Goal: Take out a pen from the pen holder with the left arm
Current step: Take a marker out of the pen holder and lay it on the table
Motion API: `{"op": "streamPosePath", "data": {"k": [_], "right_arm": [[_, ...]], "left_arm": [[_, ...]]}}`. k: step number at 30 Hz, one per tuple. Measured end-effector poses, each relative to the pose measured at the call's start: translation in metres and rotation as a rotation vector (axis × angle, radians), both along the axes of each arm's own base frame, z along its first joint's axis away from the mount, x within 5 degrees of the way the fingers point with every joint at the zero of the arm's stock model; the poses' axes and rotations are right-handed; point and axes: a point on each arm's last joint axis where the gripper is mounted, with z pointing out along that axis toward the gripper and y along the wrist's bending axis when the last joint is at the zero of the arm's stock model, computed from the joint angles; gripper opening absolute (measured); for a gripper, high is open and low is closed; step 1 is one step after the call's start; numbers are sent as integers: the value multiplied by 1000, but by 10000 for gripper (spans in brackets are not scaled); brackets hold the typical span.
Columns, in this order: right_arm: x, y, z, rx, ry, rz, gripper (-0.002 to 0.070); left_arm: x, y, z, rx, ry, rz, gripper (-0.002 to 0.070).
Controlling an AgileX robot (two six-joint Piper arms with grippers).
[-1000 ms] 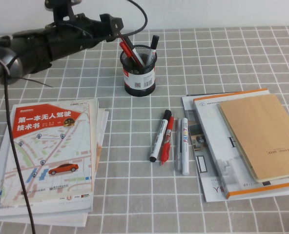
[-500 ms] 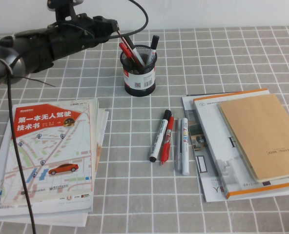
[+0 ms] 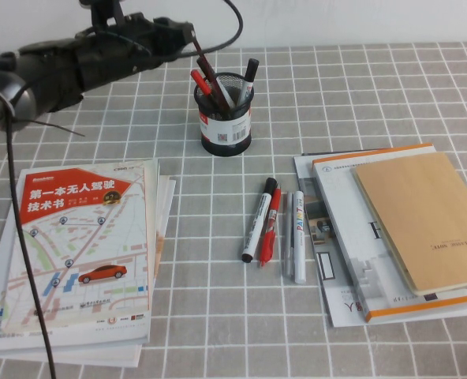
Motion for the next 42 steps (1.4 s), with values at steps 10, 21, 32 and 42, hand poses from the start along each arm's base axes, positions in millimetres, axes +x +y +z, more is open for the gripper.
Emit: {"op": "streamPosePath", "data": {"k": [10,21,32,42], "right_arm": [[0,0,0,0,0,0,-13],[0,0,0,0,0,0,-13],[0,0,0,0,0,0,-13],[0,0,0,0,0,0,-13]], "left_arm": [[-28,5,77,-40,-146,-14,18],[-94,16,157,96,-153,-104,17],[-160,22,166,452,183,-293,17],[-184,-57,113,879,345,-353,17]]}}
